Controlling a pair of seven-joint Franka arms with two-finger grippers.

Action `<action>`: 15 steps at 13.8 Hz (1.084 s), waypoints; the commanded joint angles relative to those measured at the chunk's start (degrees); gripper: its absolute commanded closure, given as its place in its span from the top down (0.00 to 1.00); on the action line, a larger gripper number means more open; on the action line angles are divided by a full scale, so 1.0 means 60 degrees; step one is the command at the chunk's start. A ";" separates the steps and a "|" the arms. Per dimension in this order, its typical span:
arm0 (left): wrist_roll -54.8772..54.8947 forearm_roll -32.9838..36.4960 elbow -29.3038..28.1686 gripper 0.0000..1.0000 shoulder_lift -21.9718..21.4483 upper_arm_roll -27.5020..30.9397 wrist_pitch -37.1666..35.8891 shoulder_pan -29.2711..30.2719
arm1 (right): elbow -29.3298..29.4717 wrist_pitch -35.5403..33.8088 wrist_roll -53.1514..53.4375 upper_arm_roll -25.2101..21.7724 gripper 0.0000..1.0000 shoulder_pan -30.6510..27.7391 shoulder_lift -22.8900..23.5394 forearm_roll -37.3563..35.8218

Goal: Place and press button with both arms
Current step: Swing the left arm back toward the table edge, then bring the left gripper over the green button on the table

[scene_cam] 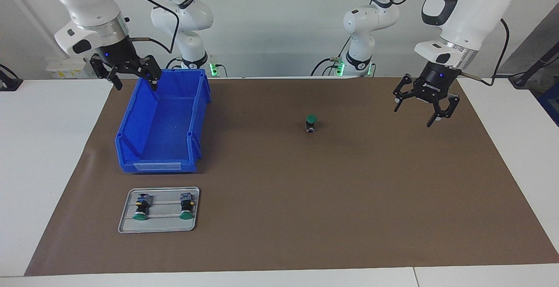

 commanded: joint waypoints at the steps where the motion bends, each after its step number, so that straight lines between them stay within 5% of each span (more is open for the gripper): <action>1: -0.0209 0.0502 0.0014 1.00 -0.0277 -0.0004 -0.0605 0.0128 | -0.0186 -0.0027 0.0104 -0.0081 1.00 0.0044 -0.0170 0.0196; 6: -0.4096 0.1338 -0.0161 1.00 -0.0628 -0.0106 -0.1528 -0.0092 | -0.0186 -0.0027 0.0104 -0.0081 1.00 0.0044 -0.0170 0.0196; 9: -0.4954 0.1338 -0.0279 1.00 -0.0761 -0.0121 -0.1967 -0.0662 | -0.0186 -0.0041 0.0118 -0.0081 1.00 0.0044 -0.0170 0.0196; 15: -0.7515 0.1280 -0.1286 0.96 -0.1433 -0.0121 -0.2057 -0.2681 | -0.0186 -0.0027 0.0104 -0.0081 1.00 0.0044 -0.0170 0.0196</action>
